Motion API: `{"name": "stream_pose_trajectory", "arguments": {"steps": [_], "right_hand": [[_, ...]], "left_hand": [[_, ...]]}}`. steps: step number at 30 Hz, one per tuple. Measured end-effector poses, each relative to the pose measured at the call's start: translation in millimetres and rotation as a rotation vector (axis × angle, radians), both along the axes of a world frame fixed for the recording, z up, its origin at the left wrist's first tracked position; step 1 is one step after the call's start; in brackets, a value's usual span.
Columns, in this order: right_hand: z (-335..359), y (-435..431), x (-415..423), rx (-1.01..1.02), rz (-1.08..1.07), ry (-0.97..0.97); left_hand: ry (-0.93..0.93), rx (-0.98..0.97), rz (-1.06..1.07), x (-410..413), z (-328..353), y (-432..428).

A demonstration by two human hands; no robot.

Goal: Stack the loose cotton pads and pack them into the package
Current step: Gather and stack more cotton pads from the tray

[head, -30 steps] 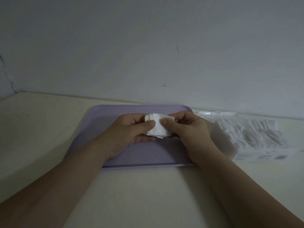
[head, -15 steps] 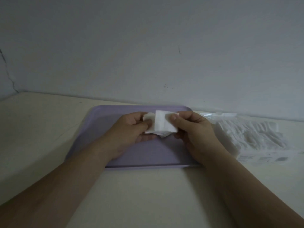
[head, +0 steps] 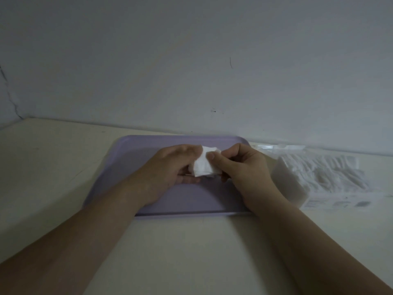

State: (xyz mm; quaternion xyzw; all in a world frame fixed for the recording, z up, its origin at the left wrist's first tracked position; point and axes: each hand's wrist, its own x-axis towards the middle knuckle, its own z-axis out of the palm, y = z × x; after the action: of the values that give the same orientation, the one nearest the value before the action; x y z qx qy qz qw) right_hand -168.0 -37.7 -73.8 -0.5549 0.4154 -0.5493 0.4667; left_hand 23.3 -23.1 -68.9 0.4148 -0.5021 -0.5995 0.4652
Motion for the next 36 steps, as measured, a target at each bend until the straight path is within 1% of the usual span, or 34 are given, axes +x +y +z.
{"name": "stream_pose_trajectory", "arguments": {"steps": [3,7,8,9,10,11,12,13,14,15,17,20,24,28,30,32,36], "right_hand": [[-2.2,-1.5,0.5,-0.016,-0.018,0.027],[-0.7,-3.1,-1.7,0.013,0.054,0.1],[-1.1,-3.2,-0.9,-0.003,0.035,0.091],[-2.4,-4.9,-0.9,-0.021,-0.034,0.069],[-2.7,-6.8,-1.8,-0.027,-0.128,0.05],[-4.3,-9.7,-4.3,-0.018,-0.215,0.03],[-4.8,-11.6,-6.9,0.01,-0.272,0.012],[-5.6,-13.5,-8.3,0.055,-0.29,-0.002],[-5.8,-14.6,-8.8,0.105,-0.272,-0.016],[-5.2,-15.0,-8.0,0.14,-0.242,-0.032],[-5.2,-17.3,-3.8,0.166,-0.162,-0.088],[-5.0,-18.6,1.9,0.196,-0.044,-0.212],[-2.6,-15.1,1.4,0.238,0.017,-0.249],[1.6,-8.8,2.4,0.275,0.094,-0.231],[1.5,-9.1,2.4,0.281,0.1,-0.241],[0.1,-11.1,1.4,0.277,0.053,-0.245],[-4.6,-13.9,-0.9,0.224,-0.03,-0.218]], "left_hand": [[-0.063,-0.092,0.056,-3.0,-4.1,1.9],[-0.032,-0.137,0.064,-6.8,1.6,2.1],[-0.014,-0.136,0.076,-8.4,4.0,1.5],[-0.021,-0.14,0.112,-10.0,4.9,0.8],[-0.099,-0.173,0.186,-9.6,2.9,-1.4],[-0.258,-0.235,0.289,-7.7,-1.3,-5.1],[-0.454,-0.308,0.381,-4.7,-6.1,-8.6],[-0.62,-0.365,0.425,-1.4,-9.9,-11.0],[-0.727,-0.39,0.428,1.2,-13.9,-12.7],[-0.772,-0.388,0.411,2.7,-16.3,-13.1],[-0.776,-0.372,0.357,0.6,-17.8,-12.3],[-0.826,-0.403,0.323,-5.4,-18.2,-10.9],[-0.875,-0.389,0.308,-3.4,-17.2,-10.3],[-0.952,-0.363,0.195,-1.1,-12.1,-11.5],[-1.006,-0.313,0.163,2.3,-7.8,-10.0],[-1.062,-0.254,0.119,5.3,-2.4,-8.8],[-0.959,-0.222,0.045,8.3,5.8,-7.0]]}}
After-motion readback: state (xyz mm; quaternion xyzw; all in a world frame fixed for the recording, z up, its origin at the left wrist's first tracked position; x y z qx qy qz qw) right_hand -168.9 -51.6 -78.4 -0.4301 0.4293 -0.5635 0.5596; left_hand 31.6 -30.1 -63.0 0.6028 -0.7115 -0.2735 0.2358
